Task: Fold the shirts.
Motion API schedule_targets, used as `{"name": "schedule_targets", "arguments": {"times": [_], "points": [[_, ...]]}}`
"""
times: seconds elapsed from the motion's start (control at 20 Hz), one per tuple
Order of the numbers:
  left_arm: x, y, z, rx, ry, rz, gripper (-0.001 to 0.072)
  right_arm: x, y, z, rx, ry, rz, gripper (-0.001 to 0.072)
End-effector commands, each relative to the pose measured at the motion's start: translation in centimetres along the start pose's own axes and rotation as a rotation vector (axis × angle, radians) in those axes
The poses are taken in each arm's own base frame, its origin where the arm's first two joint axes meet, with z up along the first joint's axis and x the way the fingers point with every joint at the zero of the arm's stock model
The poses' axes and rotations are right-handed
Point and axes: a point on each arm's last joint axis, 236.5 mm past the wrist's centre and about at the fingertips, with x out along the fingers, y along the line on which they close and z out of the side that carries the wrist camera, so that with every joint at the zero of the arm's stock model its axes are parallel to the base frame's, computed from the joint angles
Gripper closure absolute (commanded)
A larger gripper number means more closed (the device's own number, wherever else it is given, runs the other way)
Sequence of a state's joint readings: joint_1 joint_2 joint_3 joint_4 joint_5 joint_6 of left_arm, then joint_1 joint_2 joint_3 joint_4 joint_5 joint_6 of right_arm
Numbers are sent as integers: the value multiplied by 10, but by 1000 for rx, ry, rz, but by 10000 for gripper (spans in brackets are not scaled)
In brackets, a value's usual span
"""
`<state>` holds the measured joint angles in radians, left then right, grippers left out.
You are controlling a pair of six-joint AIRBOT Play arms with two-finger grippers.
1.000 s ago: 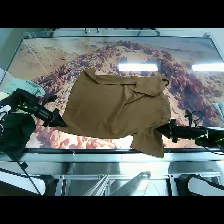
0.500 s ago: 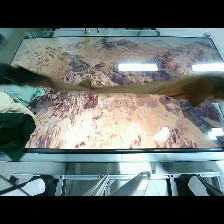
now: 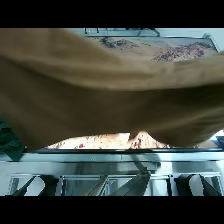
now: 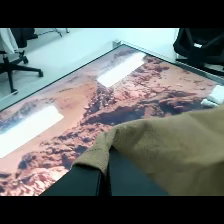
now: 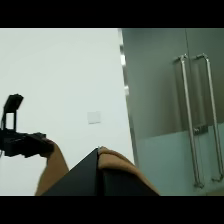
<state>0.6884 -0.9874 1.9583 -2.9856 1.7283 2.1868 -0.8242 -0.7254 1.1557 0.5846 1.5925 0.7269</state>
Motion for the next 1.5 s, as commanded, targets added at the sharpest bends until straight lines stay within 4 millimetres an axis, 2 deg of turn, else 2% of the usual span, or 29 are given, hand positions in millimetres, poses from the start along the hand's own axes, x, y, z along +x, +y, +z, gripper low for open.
{"name": "schedule_targets", "arguments": {"times": [0.0,0.1,0.2,0.3,0.4,0.5,0.6,0.75,0.85,1.0,1.2,1.3,1.45], "points": [[18,16,-35,-135,82,-84,691,-4,-81,-49,75,202,-286,695],[50,50,-92,-323,194,-167,691,-12,-137,-88,104,304,-443,695],[88,89,-155,-502,275,-193,691,-13,-189,-132,152,373,-530,695],[125,121,-216,-652,316,-217,691,-11,-238,-184,221,434,-561,695],[156,144,-275,-786,353,-243,691,-17,-291,-240,310,482,-611,695],[180,166,-325,-900,388,-253,691,-30,-335,-288,422,510,-635,697],[197,185,-361,-978,418,-274,691,-40,-364,-320,534,502,-635,697],[213,209,-390,-1029,436,-282,691,-51,-383,-351,620,512,-627,697],[220,219,-401,-1068,452,-294,692,-58,-381,-368,649,549,-609,696],[223,217,-419,-1134,496,-348,694,-75,-364,-397,676,676,-564,697],[219,209,-457,-1199,604,-346,695,-121,-348,-441,711,878,-628,697],[211,204,-481,-1216,716,-304,696,-138,-339,-457,735,928,-646,697],[207,194,-498,-1247,766,-296,695,-157,-333,-475,767,955,-689,697]]}}
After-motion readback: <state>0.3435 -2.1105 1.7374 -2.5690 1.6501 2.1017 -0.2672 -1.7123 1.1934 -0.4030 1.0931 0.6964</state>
